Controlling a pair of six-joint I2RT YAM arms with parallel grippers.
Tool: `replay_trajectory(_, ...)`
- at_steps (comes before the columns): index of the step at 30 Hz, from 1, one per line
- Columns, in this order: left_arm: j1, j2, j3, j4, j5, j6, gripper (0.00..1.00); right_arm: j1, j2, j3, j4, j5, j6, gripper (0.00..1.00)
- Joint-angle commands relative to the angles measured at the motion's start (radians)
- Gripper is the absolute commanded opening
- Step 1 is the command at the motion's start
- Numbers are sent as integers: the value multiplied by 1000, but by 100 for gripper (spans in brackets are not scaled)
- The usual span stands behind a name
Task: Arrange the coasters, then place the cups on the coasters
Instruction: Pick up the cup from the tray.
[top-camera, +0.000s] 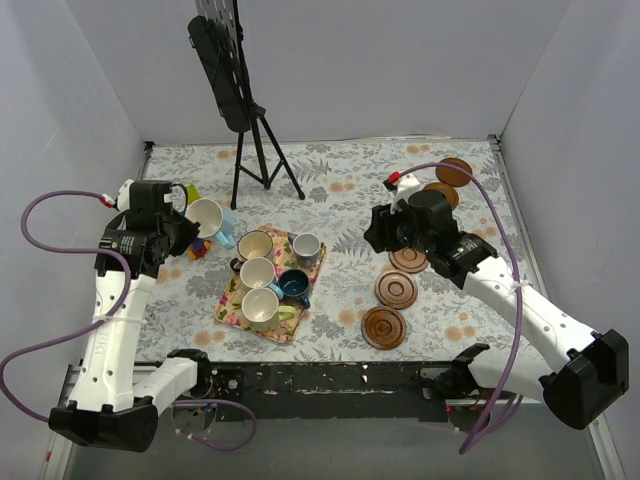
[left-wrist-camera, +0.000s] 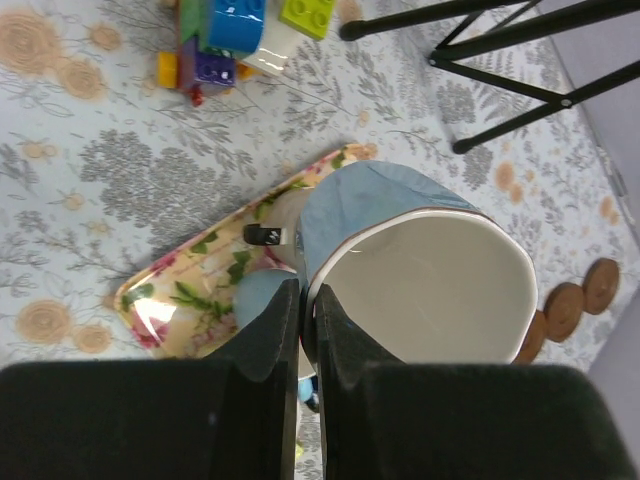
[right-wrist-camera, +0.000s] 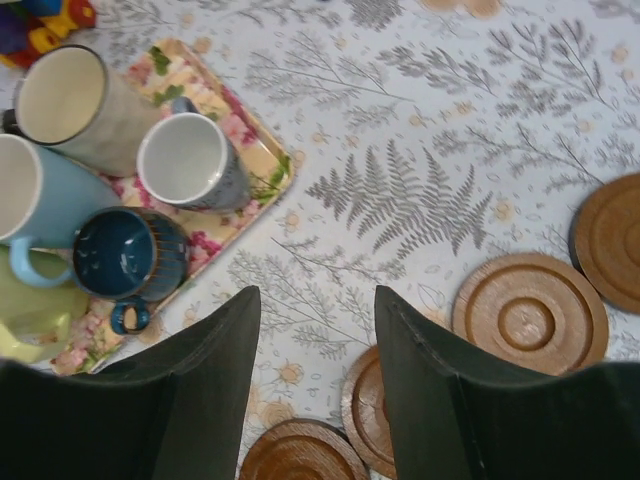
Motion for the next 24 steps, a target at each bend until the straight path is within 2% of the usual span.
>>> replay_trajectory(1, -21, -1, 9, 177, 111, -94, 0, 110, -12, 86, 81, 55, -46, 59)
replay_trajectory(7, -179, 52, 51, 189, 24, -144, 0, 305, 59, 160, 124, 176, -89, 62)
replay_trajectory(14, -386, 120, 23, 229, -51, -258, 0, 460, 180, 313, 62, 342, -167, 63)
replay_trajectory(18, -450, 156, 45, 242, -99, -290, 0, 517, 211, 367, 28, 406, -169, 64)
replay_trajectory(24, -527, 209, 42, 265, -157, -335, 0, 562, 211, 387, -4, 417, -110, 65)
